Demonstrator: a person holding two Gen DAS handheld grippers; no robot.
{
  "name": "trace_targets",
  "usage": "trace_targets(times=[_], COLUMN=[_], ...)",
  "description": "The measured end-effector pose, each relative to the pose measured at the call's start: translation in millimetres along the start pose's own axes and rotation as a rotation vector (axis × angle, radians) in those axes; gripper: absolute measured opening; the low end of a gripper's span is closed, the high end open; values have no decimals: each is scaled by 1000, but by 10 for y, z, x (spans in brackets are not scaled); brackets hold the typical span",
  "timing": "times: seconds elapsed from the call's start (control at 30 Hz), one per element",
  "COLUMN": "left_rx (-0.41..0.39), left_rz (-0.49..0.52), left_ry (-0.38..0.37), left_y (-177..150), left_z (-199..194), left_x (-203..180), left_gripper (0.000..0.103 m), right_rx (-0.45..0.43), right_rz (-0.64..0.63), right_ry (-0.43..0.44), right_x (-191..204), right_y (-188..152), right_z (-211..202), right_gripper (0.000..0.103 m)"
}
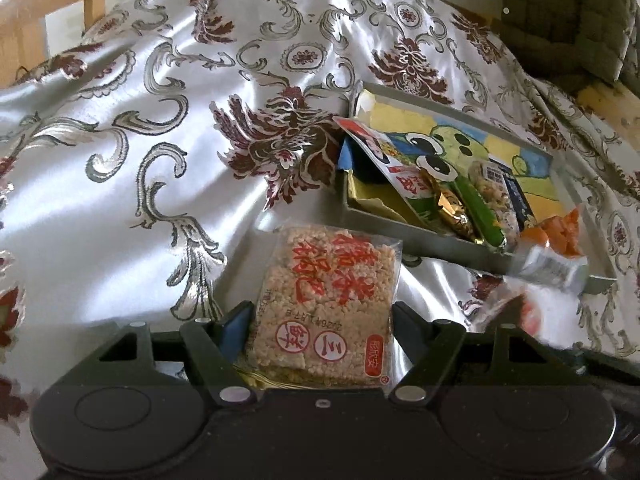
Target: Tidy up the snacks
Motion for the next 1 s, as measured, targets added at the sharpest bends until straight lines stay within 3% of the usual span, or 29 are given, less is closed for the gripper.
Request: trace_targets(times=[0.13, 0.33, 0.53, 1.0], left_rx=[-12, -14, -90, -158], left_rz=[8, -53, -74, -75], left_ry=[10, -49, -87, -216], left_y=[-82, -229, -302, -448], left_z=[-79, -285, -517, -875], left_x=[-52, -72, -169, -619], left_gripper=[75, 75, 75, 75], right_rx=[-26, -44, -82, -149], right_rz=[2, -57, -78, -161], right_ry=[-23, -44, -65, -149], right_x=[-6, 140, 201, -46], right_y=[16, -26, -14, 282], right_z=[-149, -412, -774, -1532], right_gripper=[15, 15, 15, 15])
Point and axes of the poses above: each gripper's, at about its wrist camera, not at the fingertips, and z roughly the way its jaws point, x to its left, y to its top, the point moved 2 cm from there along z, roughly the way its jaws point, and after that the axes turned 12 degrees about y, right-handed, at the moved point
